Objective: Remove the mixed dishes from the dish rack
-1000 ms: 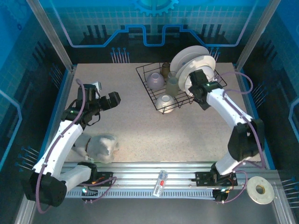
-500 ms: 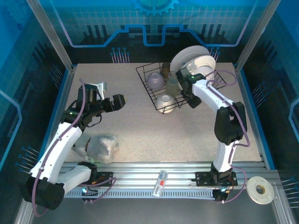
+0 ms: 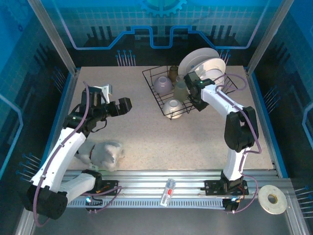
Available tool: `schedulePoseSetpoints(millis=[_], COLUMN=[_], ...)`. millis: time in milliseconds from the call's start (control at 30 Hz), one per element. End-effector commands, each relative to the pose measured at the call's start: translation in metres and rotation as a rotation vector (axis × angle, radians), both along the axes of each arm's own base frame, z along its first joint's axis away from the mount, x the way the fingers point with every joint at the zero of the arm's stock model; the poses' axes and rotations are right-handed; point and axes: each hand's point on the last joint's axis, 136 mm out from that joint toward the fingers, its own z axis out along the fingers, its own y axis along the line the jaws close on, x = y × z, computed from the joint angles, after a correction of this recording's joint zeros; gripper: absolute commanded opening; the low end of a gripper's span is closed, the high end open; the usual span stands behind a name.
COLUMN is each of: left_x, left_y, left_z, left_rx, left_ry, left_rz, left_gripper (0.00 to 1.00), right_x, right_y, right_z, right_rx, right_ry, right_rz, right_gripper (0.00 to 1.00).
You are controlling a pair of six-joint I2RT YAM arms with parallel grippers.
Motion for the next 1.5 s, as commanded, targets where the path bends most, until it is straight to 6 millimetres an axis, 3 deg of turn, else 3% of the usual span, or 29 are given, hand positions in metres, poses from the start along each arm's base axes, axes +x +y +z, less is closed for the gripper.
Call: schedulePoseSetpoints(millis=[0, 200, 500, 833, 1133, 1467], left_x=[0.005, 0.014, 0.028, 0.040, 0.047, 0.038], left_y=[-0.006, -0.007, -0.016, -0.048, -0.090, -0.123], left_z=[0.011, 0.009, -0.003, -0.013, -0.016, -0.028], left_rx=[0.001, 0.019, 0.021, 0.027, 0.009, 0.018], left_ry=[-0.029, -0.016, 0.024, 0.043, 0.055, 0.089], left_rz=[-0.033, -0.033, -0.057, -0.150, -0.235, -0.308], left_gripper=[0.99, 0.99, 0.98, 0.99, 0.99, 0.99], right_x=[-0.029, -0.045, -0.069, -0.088, -0.102, -0.083], right_y=[-0.013, -0.028, -0.046, -0.074, -0.130, -0.169], right_z=[-0.007, -0.010, -0.009, -0.004, -0.003, 0.018], right_rx=[-0.072, -0.074, -0.058, -0.070, -0.048, -0.107], right_ry=[0.098, 0.096, 0.029, -0.065, -0.159, -0.216], right_rz=[0.078, 0.133, 0.353, 0.564, 0.426, 0.389], right_gripper=[0.02, 0.00, 0.00, 0.00, 0.00, 0.00])
